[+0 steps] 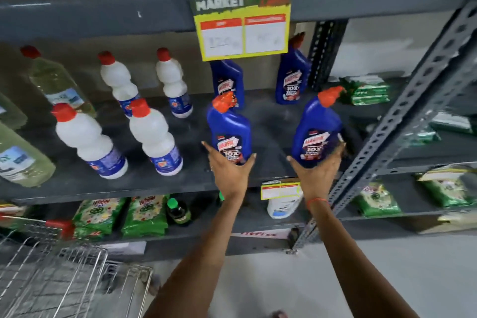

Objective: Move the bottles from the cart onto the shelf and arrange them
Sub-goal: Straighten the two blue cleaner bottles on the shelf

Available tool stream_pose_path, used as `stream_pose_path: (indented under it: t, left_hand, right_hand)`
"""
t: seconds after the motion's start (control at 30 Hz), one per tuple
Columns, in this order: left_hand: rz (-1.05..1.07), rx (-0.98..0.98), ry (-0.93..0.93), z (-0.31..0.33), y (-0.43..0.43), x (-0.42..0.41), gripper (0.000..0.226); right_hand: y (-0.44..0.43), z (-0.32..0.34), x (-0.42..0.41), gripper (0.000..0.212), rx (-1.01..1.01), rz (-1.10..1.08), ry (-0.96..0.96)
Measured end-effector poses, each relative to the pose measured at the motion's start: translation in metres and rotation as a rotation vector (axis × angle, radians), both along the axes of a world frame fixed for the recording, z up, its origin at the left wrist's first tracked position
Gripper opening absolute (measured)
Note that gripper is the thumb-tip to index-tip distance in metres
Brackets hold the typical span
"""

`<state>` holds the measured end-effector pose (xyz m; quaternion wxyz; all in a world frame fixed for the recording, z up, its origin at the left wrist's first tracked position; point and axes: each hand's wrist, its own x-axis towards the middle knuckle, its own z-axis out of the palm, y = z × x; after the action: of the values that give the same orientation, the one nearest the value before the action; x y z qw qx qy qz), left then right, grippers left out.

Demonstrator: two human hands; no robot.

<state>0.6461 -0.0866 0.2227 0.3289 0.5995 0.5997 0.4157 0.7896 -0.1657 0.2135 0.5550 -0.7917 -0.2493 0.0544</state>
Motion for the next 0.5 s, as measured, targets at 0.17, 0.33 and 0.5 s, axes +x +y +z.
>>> stream_pose_path:
  t: [0.17,0.33,0.5]
  left_hand:
    - [0.051,0.028,0.035,-0.001,0.002,0.004,0.125]
    - [0.084,0.044,0.038,0.0,0.004,0.004,0.123]
    - [0.092,0.042,0.051,0.001,0.003,0.004,0.12]
  right_hand:
    - [0.01,-0.003,0.006,0.128,-0.034,0.002,0.03]
    - [0.016,-0.004,0.006,0.118,-0.048,-0.047,0.026]
    - [0.013,-0.007,0.006,0.115,-0.065,-0.063,0.014]
